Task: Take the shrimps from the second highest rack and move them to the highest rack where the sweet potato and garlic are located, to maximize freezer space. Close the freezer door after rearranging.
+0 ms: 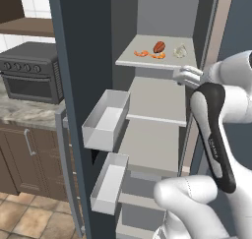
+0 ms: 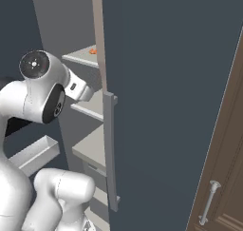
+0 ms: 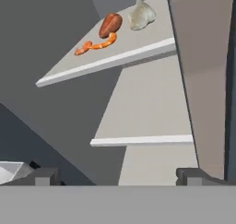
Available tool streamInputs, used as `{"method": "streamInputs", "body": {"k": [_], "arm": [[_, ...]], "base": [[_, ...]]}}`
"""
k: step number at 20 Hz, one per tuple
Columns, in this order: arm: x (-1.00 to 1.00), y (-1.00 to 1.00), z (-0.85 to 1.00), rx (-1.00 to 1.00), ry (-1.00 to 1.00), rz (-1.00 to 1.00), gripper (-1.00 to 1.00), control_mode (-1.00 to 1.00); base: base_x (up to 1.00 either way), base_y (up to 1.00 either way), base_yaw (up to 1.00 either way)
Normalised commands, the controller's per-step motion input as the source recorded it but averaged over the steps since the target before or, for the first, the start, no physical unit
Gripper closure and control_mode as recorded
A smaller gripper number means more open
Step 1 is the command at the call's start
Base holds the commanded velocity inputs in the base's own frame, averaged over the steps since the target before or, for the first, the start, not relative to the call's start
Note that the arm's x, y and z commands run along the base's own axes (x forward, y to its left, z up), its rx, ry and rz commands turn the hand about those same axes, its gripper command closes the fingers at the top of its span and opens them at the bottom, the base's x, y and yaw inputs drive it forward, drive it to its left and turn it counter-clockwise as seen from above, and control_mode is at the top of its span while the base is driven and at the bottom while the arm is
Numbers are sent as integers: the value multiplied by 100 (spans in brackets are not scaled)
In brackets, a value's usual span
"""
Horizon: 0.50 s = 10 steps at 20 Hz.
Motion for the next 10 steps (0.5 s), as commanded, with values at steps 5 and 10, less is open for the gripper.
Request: {"method": "streamInputs", "body": {"k": [5,10], "arm": [[-99,0,-9,0,0,8,-100,-100],[-96,0,-24,0,0,11,-100,-100]], "base": [[0,0,0],[0,0,0]]}}
